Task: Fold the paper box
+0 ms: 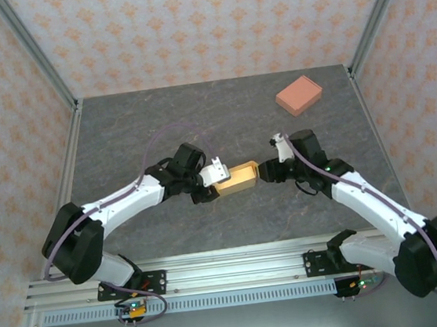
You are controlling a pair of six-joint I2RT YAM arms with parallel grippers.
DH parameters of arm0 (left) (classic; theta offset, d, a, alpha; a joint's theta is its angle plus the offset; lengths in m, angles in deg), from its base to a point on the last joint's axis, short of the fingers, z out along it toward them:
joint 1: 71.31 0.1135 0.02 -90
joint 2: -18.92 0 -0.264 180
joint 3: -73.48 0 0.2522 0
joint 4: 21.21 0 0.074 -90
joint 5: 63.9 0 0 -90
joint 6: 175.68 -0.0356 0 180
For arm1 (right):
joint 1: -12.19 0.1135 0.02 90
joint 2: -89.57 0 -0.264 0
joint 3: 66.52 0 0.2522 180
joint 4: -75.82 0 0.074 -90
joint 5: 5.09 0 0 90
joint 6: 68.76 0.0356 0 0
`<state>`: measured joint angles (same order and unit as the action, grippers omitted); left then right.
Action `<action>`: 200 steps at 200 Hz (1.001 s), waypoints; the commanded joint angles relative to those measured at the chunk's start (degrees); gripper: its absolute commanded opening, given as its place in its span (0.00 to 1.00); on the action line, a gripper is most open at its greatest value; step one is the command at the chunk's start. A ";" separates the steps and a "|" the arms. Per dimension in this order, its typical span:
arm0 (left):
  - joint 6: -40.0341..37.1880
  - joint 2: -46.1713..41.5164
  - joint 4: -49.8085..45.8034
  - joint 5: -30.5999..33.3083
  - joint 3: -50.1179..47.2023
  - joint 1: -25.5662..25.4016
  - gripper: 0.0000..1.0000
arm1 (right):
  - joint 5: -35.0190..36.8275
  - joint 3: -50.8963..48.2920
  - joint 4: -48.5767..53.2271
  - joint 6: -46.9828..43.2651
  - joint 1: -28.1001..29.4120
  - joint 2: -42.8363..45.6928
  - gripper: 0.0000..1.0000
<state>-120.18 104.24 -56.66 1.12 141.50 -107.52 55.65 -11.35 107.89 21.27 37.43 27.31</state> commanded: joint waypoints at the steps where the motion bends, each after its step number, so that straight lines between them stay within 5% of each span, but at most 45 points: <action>1: -0.48 1.87 -4.43 -2.55 3.07 0.53 0.41 | 2.97 3.30 -2.31 -6.70 1.59 -2.41 0.40; 94: -1.21 6.68 -5.64 -4.53 8.04 1.13 0.43 | 9.12 8.71 -0.03 -6.33 3.27 -9.18 0.18; 182: -1.80 7.23 -4.59 -5.31 8.41 1.32 0.44 | 14.81 11.11 3.32 -3.28 3.77 -12.84 0.19; 200: -1.43 7.40 -4.47 -5.13 8.70 1.31 0.44 | 13.41 12.51 4.00 -2.91 3.88 -13.95 0.07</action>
<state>-120.62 110.73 -60.44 -2.90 148.56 -106.41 67.08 -2.07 110.18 17.73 41.03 14.44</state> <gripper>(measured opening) 0.444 0.131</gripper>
